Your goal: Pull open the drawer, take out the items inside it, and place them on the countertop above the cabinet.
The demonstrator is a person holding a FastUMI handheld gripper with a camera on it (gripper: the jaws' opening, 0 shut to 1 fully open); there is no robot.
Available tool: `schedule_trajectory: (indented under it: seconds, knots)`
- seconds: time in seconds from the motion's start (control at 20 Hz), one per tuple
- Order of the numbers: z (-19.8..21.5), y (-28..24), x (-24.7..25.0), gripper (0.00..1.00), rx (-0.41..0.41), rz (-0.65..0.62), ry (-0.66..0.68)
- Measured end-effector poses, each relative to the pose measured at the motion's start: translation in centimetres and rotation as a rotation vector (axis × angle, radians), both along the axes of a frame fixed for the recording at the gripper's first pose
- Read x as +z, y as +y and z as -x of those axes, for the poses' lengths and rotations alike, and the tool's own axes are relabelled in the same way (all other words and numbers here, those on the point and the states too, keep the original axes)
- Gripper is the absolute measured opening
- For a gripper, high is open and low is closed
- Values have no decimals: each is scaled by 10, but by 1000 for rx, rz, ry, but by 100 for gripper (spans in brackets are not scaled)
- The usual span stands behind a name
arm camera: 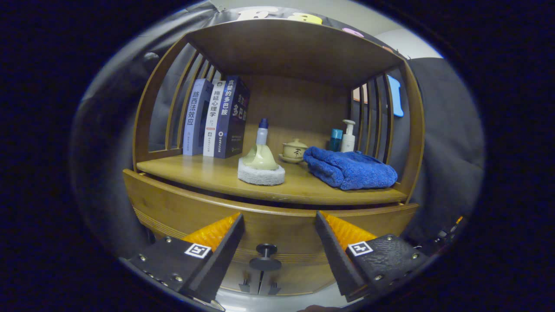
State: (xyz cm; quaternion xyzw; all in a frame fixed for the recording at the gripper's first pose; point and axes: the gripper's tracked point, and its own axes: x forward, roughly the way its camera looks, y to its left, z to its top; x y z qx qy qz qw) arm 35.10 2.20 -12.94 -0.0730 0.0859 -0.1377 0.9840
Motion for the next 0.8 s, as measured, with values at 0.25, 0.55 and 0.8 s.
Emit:
schedule_trajectory:
  seconds: [0.25,0.55,0.8]
  knots:
    - [-15,-2,1,99,2,29,6]
    - [-18,0,3,96,12,40,-6]
    - [-17,0,3,96,23,37,-2]
